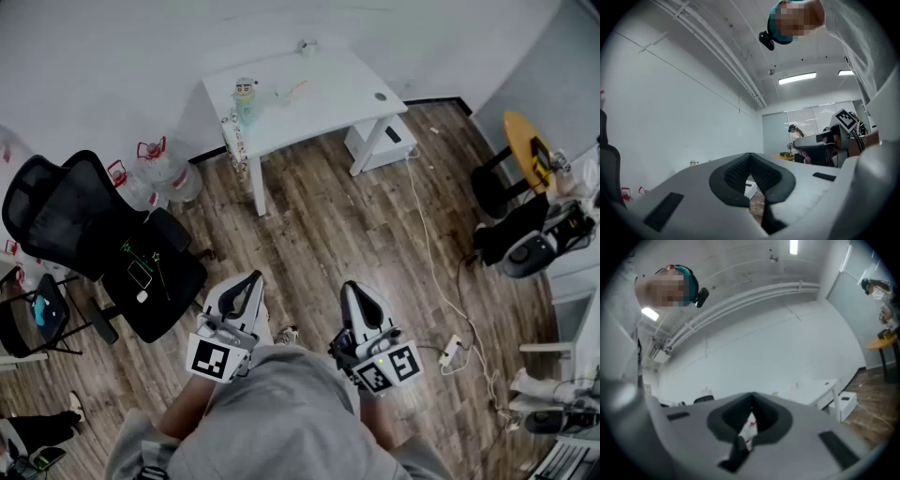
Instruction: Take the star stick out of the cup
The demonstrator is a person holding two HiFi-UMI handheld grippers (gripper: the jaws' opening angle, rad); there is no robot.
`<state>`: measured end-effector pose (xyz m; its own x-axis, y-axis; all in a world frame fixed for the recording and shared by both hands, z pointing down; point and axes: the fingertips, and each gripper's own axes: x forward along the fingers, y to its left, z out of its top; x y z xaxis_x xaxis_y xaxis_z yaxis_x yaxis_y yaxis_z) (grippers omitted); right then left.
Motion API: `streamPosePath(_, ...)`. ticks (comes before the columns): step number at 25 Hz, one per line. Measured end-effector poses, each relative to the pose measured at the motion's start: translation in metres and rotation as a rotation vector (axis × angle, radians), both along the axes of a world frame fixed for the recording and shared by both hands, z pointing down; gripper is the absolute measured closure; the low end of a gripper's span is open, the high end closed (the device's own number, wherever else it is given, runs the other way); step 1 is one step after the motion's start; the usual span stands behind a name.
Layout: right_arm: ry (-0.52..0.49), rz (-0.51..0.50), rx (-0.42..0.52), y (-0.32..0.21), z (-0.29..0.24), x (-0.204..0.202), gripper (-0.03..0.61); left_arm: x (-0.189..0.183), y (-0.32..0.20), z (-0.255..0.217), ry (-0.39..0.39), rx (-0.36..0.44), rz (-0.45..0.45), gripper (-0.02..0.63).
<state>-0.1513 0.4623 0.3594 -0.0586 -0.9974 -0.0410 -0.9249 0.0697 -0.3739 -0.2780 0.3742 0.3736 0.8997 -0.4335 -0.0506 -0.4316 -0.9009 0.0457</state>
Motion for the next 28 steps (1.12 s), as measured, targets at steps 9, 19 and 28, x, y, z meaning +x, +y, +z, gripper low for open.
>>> streamPosePath(9, -0.002, -0.008, -0.010, -0.005, 0.007, -0.009, 0.545, -0.005, -0.002, 0.005, 0.002, -0.009, -0.003, 0.584)
streamPosePath(19, -0.022, 0.034, -0.037, -0.010, 0.015, 0.002, 0.545, 0.012, -0.010, 0.008, 0.003, -0.016, 0.038, 0.584)
streamPosePath(28, -0.020, 0.054, -0.085, -0.050, 0.022, 0.016, 0.545, 0.031, -0.053, 0.011, -0.012, -0.036, 0.059, 0.584)
